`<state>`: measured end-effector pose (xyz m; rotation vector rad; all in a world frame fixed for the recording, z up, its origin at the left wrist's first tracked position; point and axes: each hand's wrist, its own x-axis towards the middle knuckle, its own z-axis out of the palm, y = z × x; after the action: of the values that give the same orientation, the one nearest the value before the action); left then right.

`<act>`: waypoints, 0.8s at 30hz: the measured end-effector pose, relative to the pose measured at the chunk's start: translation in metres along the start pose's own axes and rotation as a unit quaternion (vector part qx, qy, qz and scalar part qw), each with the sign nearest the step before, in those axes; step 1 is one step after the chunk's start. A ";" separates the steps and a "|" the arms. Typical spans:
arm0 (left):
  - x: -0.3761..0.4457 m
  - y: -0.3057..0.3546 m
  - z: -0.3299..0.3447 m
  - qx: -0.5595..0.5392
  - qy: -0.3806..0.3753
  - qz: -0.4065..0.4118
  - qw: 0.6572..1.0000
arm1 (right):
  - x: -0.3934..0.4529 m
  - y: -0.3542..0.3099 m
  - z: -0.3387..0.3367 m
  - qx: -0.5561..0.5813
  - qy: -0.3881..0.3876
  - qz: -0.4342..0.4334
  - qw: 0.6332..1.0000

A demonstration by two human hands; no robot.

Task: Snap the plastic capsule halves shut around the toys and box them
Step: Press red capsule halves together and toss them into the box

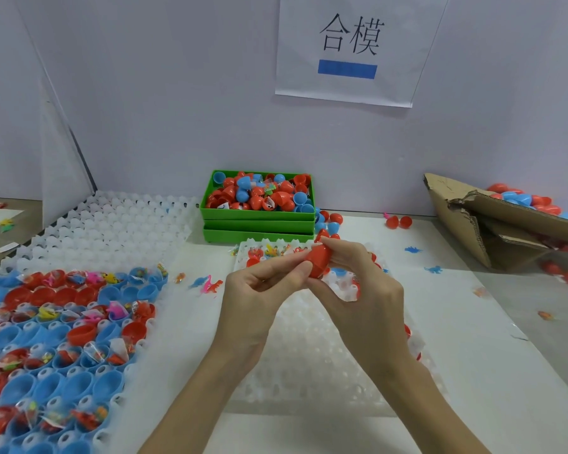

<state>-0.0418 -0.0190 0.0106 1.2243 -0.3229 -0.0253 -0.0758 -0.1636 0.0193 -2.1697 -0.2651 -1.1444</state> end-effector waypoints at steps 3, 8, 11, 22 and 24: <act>0.000 0.000 -0.001 0.003 0.019 0.005 1.000 | 0.000 0.001 -0.001 0.028 -0.049 0.012 0.998; 0.003 0.004 -0.006 -0.018 0.041 0.021 0.999 | 0.003 0.005 -0.003 0.202 -0.100 0.129 0.966; 0.001 0.005 -0.003 0.011 0.021 0.038 0.999 | 0.005 0.005 -0.001 0.250 -0.061 0.186 0.948; 0.001 0.004 -0.005 0.038 0.007 0.067 0.997 | 0.003 0.004 0.000 0.283 -0.033 0.196 0.938; 0.002 0.003 -0.006 0.044 0.006 0.073 0.996 | 0.002 0.004 0.000 0.283 -0.034 0.185 0.940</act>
<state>-0.0390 -0.0126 0.0116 1.2854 -0.4052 0.1238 -0.0731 -0.1670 0.0190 -1.6537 -0.1772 -0.6741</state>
